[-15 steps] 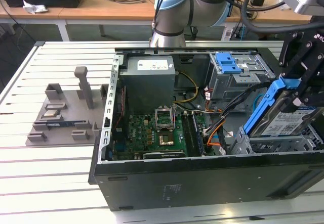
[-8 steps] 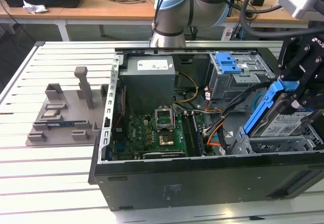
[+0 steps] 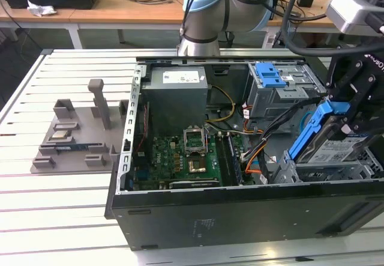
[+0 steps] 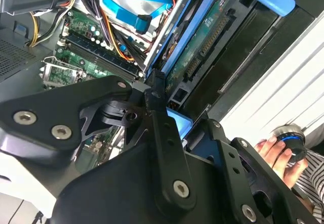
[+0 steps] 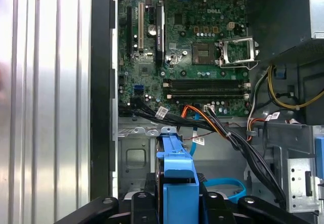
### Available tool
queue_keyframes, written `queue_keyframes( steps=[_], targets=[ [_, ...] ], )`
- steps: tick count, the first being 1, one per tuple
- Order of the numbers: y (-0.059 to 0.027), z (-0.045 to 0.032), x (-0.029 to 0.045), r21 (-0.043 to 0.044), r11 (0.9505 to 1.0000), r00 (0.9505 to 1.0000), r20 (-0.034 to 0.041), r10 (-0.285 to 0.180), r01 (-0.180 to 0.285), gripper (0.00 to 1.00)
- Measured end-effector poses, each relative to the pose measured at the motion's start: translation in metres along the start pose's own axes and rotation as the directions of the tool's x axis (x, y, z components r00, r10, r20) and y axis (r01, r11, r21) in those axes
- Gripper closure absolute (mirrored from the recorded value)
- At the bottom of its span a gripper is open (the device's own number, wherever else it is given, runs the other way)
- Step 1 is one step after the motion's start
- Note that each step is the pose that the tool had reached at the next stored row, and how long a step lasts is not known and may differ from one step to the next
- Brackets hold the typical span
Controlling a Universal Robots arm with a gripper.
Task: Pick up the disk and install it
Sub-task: 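Insert the disk into the insertion slot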
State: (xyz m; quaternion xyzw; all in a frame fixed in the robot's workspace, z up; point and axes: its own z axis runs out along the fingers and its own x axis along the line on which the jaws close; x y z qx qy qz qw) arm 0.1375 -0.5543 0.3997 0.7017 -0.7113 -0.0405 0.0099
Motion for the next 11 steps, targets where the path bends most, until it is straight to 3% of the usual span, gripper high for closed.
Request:
queue_keyframes(
  steps=[6,7,9,11],
  targets=[
    [0.0000,0.0000,0.0000,0.0000,1.0000,1.0000,-0.0002,0.000,0.000,0.62],
    [0.0000,0.0001,0.0000,0.0000,1.0000,1.0000,0.0000,0.000,0.000,0.56],
    [0.0000,0.0001,0.0000,0.0000,1.0000,1.0000,0.0000,0.000,0.000,0.56],
    [0.0000,0.0001,0.0000,0.0000,1.0000,1.0000,0.0000,0.000,0.000,0.64]
  ],
)
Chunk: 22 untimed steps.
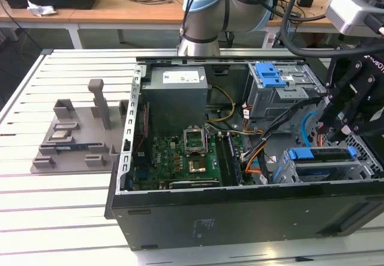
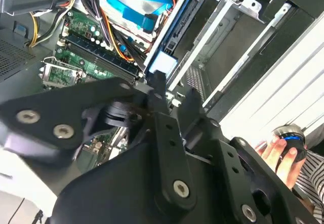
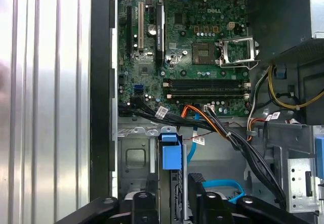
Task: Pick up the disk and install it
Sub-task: 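Insert the disk into the insertion slot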
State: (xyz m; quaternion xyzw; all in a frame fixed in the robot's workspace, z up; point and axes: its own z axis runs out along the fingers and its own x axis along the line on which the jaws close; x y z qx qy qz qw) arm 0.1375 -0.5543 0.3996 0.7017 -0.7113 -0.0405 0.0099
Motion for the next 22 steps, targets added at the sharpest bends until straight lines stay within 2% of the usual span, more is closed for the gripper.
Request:
queue_keyframes(
  steps=[4,14,20,21,22],
  targets=[
    [0.0000,0.0000,0.0000,0.0000,1.0000,1.0000,0.0000,0.000,0.000,0.88],
    [-0.0010,0.0004,-0.0007,-0.0001,1.0000,1.0000,0.0006,0.000,0.000,0.89],
    [-0.0167,0.0011,-0.0057,-0.0013,1.0000,1.0000,0.0000,0.000,0.000,0.89],
    [-0.0242,0.0040,-0.0073,-0.0026,1.0000,1.0000,0.0000,0.000,0.000,0.89],
    [-0.0272,0.0055,-0.0075,-0.0028,1.0000,1.0000,-0.0002,0.000,0.000,0.89]
  ],
)
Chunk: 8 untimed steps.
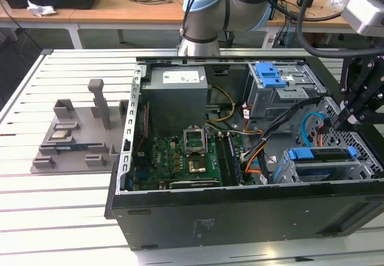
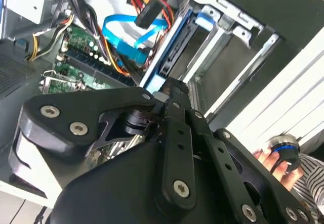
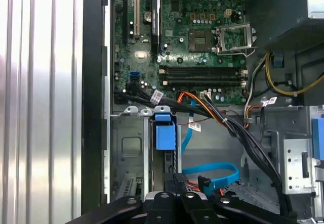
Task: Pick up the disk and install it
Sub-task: 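Insert the disk into the insertion slot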
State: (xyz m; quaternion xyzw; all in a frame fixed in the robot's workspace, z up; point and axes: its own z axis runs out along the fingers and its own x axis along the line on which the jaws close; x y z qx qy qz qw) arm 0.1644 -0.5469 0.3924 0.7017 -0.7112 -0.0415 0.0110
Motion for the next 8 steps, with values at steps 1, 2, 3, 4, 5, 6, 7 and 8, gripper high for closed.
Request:
queue_keyframes(
  steps=[1,2,3,4,5,6,7,8],
  targets=[
    [-0.0030,0.0009,-0.0005,-0.0001,1.0000,1.0000,0.0001,0.000,0.000,0.89],
    [-0.0068,0.0020,-0.0012,-0.0001,1.0000,1.0000,0.0001,0.000,0.000,0.89],
    [-0.0083,0.0020,-0.0014,-0.0001,1.0000,1.0000,-0.0001,0.000,0.000,0.89],
    [-0.0092,0.0020,-0.0014,-0.0002,1.0000,1.0000,-0.0001,0.000,0.000,0.89],
    [-0.0092,0.0020,-0.0014,-0.0002,1.0000,1.0000,0.0000,0.000,0.000,0.89],
    [-0.0093,0.0020,-0.0014,-0.0001,1.0000,1.0000,0.0001,0.000,0.000,0.89],
    [-0.0094,0.0020,-0.0014,-0.0002,1.0000,1.0000,0.0000,0.000,0.000,0.89],
    [-0.0094,0.0020,-0.0014,-0.0002,1.0000,1.0000,0.0000,0.000,0.000,0.89]
  ],
)
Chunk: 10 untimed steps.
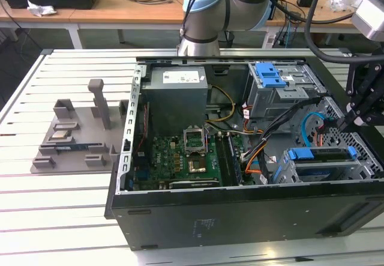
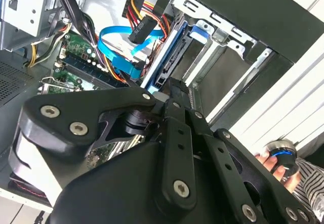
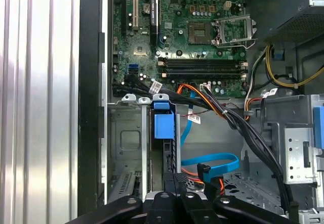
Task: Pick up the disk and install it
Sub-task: 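Insert the disk into the insertion slot, then insert the first disk wire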
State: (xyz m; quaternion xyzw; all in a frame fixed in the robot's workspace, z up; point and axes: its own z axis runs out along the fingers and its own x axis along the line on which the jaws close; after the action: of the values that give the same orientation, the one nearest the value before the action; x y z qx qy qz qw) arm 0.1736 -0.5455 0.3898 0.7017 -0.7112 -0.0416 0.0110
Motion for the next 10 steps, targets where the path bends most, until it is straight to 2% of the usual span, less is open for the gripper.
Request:
queue_keyframes(
  steps=[10],
  targets=[
    [-0.0002,0.0000,0.0000,0.0000,1.0000,1.0000,0.0001,0.000,0.000,0.89]
  ],
)
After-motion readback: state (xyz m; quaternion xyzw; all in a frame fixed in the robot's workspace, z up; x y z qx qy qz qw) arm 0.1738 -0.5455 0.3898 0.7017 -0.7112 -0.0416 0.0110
